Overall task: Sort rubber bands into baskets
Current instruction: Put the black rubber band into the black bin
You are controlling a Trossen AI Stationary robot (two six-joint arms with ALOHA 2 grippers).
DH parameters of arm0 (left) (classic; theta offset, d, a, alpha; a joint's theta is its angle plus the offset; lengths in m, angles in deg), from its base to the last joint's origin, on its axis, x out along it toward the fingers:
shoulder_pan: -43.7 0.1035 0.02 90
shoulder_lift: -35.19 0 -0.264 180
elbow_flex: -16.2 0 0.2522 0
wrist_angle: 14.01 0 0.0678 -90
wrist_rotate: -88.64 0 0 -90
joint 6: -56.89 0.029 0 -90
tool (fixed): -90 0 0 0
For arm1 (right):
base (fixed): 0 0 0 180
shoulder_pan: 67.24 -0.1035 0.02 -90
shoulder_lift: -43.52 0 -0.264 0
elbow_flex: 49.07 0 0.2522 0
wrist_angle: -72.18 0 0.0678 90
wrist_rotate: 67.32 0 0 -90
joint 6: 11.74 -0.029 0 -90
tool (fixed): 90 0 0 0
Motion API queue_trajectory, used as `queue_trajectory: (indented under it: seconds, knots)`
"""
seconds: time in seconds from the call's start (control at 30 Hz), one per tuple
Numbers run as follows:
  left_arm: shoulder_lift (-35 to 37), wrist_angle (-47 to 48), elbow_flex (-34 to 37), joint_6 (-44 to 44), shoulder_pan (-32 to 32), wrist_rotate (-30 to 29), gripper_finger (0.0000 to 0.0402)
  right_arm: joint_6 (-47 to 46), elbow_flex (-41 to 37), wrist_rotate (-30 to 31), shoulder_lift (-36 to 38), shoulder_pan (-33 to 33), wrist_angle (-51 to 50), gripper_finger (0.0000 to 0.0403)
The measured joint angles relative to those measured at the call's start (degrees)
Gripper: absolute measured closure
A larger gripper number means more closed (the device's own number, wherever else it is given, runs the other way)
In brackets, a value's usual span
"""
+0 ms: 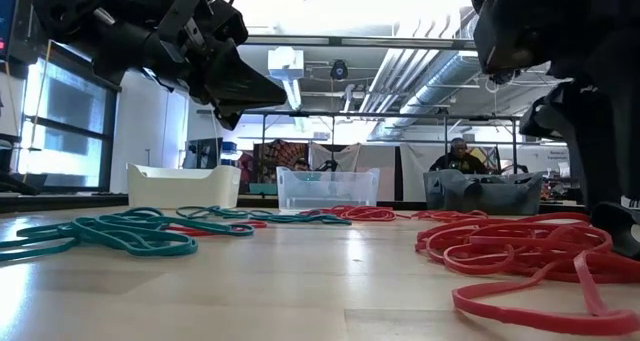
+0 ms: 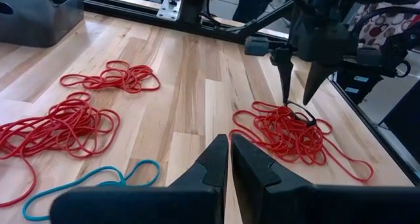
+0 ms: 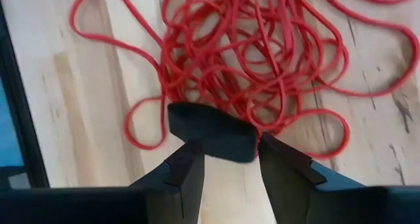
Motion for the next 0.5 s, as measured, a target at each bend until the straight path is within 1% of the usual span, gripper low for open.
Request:
queue_trajectory:
  seconds: [0.17, 0.5]
  knots:
    - [0.0, 0.9, 0.0, 0.5, 0.0, 0.0, 0.0392, -0.4, 0.0, 0.0, 0.0, 0.0, -1.6, 0.027]
    - [0.0, 1.1, 0.0, 0.5, 0.0, 0.0, 0.0392, 3.6, 0.0, -0.4, -0.1, 0.8, -0.4, 0.027]
